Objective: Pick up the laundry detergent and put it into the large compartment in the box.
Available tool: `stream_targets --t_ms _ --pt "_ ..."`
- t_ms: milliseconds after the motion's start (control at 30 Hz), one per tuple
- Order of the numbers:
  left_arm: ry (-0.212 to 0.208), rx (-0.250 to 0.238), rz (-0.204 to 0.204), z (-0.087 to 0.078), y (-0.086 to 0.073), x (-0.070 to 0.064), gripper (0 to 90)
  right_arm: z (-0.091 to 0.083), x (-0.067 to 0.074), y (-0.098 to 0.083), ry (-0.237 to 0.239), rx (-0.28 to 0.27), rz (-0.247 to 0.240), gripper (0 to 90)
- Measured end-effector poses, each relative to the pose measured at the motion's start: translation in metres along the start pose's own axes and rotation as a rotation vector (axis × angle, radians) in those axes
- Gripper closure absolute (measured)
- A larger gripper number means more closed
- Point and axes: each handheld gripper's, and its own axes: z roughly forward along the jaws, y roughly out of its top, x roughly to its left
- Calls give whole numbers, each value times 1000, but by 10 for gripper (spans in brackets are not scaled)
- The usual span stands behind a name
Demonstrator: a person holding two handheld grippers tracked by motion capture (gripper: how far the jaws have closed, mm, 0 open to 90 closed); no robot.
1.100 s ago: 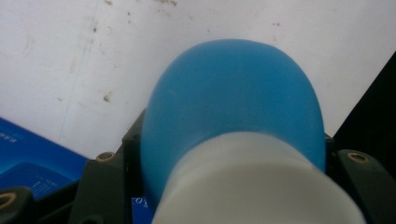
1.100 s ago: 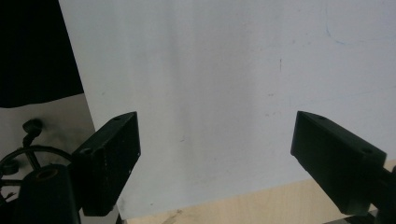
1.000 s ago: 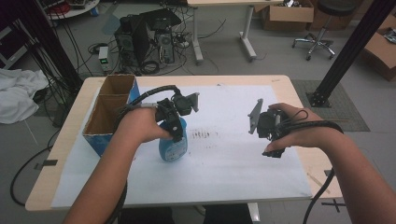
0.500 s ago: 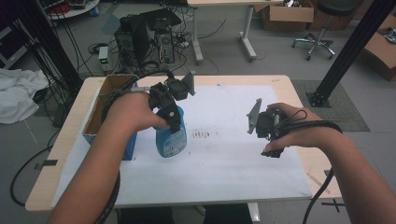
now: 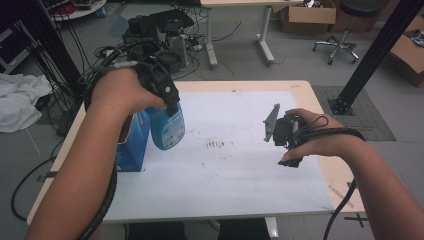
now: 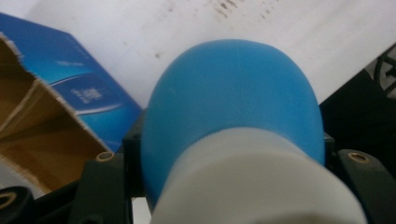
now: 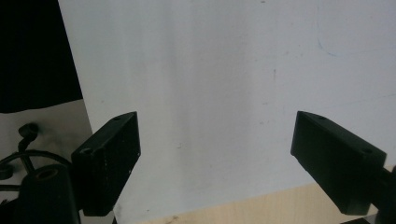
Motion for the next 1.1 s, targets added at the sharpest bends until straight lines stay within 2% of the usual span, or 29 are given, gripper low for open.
stream_targets --t_ms 67,100,133,167,200,233,300,333,367,400,433,467,567,600,633,667,700,733,800,833,867,933,967,1000,1100 --pt "7 4 -33 -5 1 5 398 -1 0 0 -2 0 2 160" --pt "7 4 -33 -5 1 5 398 -1 -1 -1 -6 1 1 160" --pt "9 6 -70 -10 1 12 398 -1 -1 -1 -6 0 2 160" --pt "9 6 -70 -10 1 12 398 0 -1 -1 -6 -2 3 160" --pt "12 7 -106 -16 0 19 398 0 0 -2 -6 -6 6 160" --pt "12 7 -106 -16 0 19 397 0 -1 -2 -6 -2 4 160" --pt "24 6 -157 -24 -4 29 397 1 0 -3 -4 -2 5 160" --pt "24 6 -157 -24 -4 29 397 1 0 -3 -4 1 5 160" --pt "28 7 -176 -27 -5 33 398 1 -1 -4 -4 4 5 160" --pt "28 4 -197 -30 -7 36 398 1 -1 -4 -4 4 5 160" --pt "35 -7 -243 -36 -11 44 397 2 -1 -4 -3 0 7 160" --pt "36 -10 -267 -39 -13 48 397 2 -1 -4 -4 1 8 160" --pt "44 -17 -334 -45 -21 61 398 2 -1 -4 -4 3 5 160" --pt "44 -17 -334 -45 -21 61 397 2 -1 -3 -4 4 2 160" --pt "51 -12 -376 -48 -26 69 398 2 -1 -3 -3 3 1 160" --pt "51 -12 -376 -48 -26 69 397 2 -1 -2 -3 5 0 160" --pt "59 -12 -411 -51 -32 78 397 2 -1 -2 -3 4 -1 160" --pt "59 -12 -411 -51 -32 78 397 3 -2 -1 -2 3 0 160" --pt "59 -13 -444 -54 -37 85 398 3 -2 0 -2 5 -3 160" --pt "60 -16 -478 -56 -43 92 397 3 -2 0 -3 9 -4 160" --pt "60 -16 -478 -56 -43 92 397 3 -2 1 -1 8 -3 160" --pt "68 -11 -509 -59 -49 101 398 3 -2 1 -1 9 -4 160" --pt "68 -11 -509 -59 -49 101 398 3 -3 1 0 6 -3 160" --pt "70 -7 -532 -60 -52 106 398 3 -3 1 -1 9 -3 160" --pt "70 -13 -551 -59 -55 111 398 3 -4 2 0 10 -4 160"
